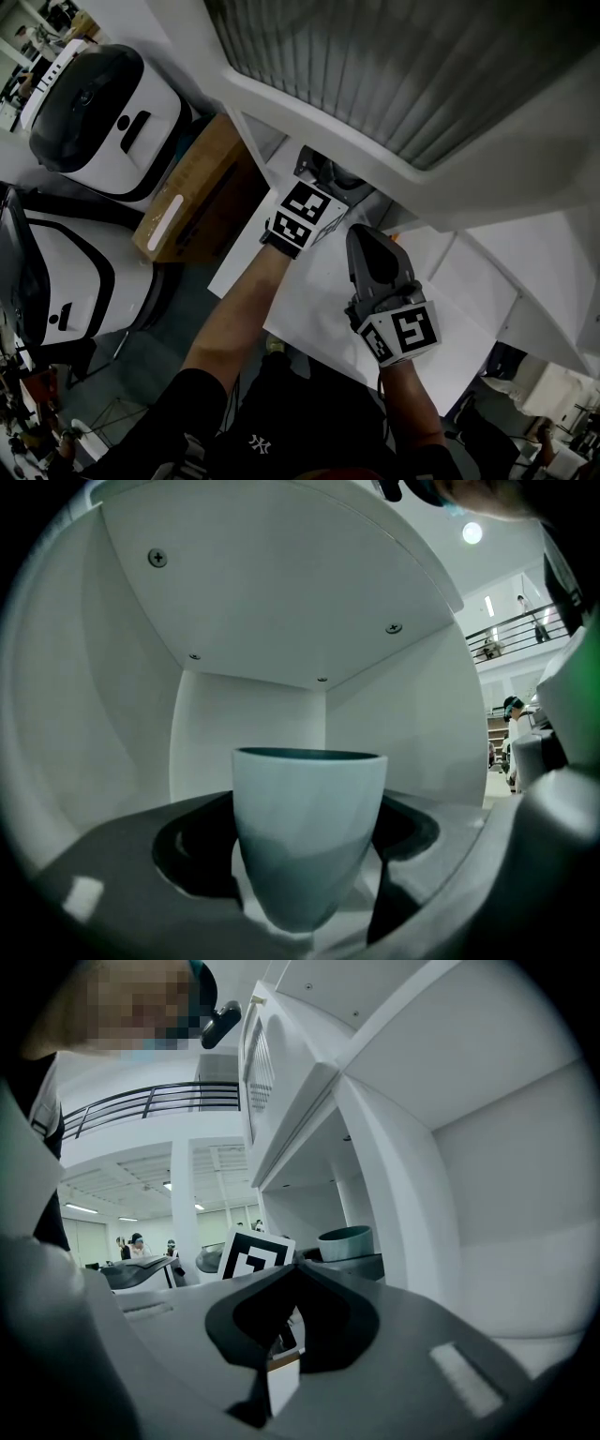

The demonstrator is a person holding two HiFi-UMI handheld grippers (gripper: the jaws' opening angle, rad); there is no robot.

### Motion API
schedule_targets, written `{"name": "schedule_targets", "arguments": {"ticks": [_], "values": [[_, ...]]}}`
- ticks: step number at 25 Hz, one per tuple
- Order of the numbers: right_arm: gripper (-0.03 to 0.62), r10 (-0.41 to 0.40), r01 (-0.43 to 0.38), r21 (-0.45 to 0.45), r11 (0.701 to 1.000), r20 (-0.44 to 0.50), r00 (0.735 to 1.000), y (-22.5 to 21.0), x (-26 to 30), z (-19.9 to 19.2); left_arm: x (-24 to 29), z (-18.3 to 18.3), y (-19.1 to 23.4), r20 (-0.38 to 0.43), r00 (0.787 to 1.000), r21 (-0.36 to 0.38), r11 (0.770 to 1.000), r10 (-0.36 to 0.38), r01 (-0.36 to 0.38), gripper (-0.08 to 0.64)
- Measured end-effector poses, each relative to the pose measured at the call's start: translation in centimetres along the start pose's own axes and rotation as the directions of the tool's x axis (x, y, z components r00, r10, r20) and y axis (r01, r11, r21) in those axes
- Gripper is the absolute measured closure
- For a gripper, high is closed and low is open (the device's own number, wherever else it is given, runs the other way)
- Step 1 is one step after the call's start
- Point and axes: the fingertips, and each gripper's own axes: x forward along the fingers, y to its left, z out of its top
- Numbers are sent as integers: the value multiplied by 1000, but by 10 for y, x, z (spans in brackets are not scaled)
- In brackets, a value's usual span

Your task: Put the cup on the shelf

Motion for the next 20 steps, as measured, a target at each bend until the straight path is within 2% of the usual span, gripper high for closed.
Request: {"name": "schedule_targets", "arguments": {"ticks": [4,20], "values": [[578,0,0,5,1000,0,1000,0,0,0,-4,0,4,23,1000,-4,1000,15,-15,134],[578,-10,10,11,1000,10,1000,20,-11,-3,-51,-19,-9,-15,1000,-50,998,27,-28,133]]}}
